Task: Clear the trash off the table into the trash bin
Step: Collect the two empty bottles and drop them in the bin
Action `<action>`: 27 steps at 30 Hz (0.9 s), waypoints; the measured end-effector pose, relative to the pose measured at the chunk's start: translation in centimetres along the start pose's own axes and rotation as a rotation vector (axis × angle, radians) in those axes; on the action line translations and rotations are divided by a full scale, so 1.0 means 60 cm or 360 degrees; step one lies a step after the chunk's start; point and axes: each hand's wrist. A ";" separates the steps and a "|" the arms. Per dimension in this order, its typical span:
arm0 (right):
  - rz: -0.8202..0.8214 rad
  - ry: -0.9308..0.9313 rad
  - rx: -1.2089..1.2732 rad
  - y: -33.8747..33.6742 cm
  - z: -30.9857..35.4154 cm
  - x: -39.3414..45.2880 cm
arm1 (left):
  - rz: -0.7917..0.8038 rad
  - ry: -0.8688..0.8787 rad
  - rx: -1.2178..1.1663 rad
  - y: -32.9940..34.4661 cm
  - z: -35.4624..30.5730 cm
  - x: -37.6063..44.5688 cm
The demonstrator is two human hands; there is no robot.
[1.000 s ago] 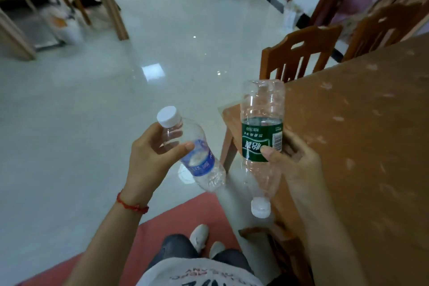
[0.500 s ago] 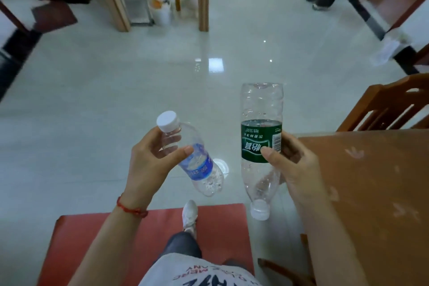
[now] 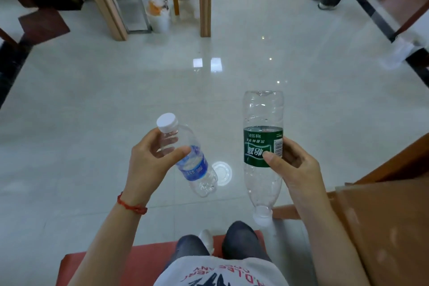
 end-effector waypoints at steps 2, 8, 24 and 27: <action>-0.0007 0.0008 -0.0003 0.008 0.011 0.041 | -0.0017 -0.0016 0.0002 0.007 0.007 0.042; 0.0005 -0.0019 -0.0027 0.017 0.062 0.193 | -0.0038 0.0002 0.0022 0.056 0.018 0.194; -0.0104 -0.0047 -0.0017 0.032 0.231 0.570 | 0.0073 0.0017 -0.0013 0.194 -0.038 0.613; -0.0187 -0.0055 0.0015 0.046 0.250 0.636 | 0.0153 0.0053 -0.0012 0.207 -0.038 0.704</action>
Point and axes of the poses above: each hand's wrist, its own x-axis towards the middle knuckle, its own y-axis out of the palm, z = x × y, and after that the axes turned 6 degrees about y, right-handed
